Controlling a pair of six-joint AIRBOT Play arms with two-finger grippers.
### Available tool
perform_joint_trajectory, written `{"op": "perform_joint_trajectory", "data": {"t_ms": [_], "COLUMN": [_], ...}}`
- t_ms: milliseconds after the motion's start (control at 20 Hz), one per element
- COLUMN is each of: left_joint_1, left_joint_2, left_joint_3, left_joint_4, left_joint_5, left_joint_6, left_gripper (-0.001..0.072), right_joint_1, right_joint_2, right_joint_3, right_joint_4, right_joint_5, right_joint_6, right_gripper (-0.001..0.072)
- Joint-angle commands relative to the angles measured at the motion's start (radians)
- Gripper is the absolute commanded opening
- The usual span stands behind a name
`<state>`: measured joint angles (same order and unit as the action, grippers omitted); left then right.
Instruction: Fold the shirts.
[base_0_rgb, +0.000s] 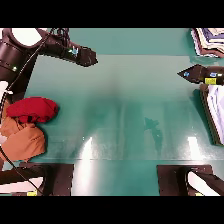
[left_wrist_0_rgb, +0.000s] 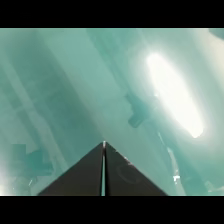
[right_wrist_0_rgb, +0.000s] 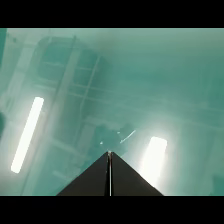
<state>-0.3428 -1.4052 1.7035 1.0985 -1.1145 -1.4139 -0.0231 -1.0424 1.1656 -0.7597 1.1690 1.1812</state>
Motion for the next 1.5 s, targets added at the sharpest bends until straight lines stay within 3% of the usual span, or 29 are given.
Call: {"op": "perform_joint_trajectory", "data": {"t_ms": [0, 800, 950, 1050, 1150, 1450], "left_joint_1": [0.000, 0.003, 0.003, 0.003, 0.017, 0.367], "left_joint_2": [0.000, 0.000, 0.014, 0.048, 0.116, 0.352], "left_joint_3": [0.000, 0.001, 0.002, -0.004, -0.029, -0.293], "left_joint_4": [0.000, 0.002, 0.159, 0.391, 0.629, 0.663], "left_joint_5": [0.034, 0.186, 0.016, -0.188, -0.297, -0.420], "left_joint_6": [0.000, 0.001, 0.000, -0.020, -0.038, -0.077], "left_gripper": [0.0026, 0.0026, 0.0025, 0.0025, 0.0025, 0.0027], "right_joint_1": [0.000, 0.000, 0.000, 0.000, 0.000, 0.000], "right_joint_2": [0.001, 0.001, 0.001, 0.001, 0.001, 0.001], "right_joint_3": [0.000, 0.000, 0.000, 0.000, 0.000, 0.000], "right_joint_4": [0.001, 0.001, 0.001, 0.001, 0.001, 0.001], "right_joint_5": [0.000, 0.035, 0.035, 0.038, 0.038, 0.037], "right_joint_6": [0.000, 0.000, 0.000, 0.000, 0.000, 0.000], "right_gripper": [0.0015, 0.0015, 0.0015, 0.0015, 0.0015, 0.0015]}}
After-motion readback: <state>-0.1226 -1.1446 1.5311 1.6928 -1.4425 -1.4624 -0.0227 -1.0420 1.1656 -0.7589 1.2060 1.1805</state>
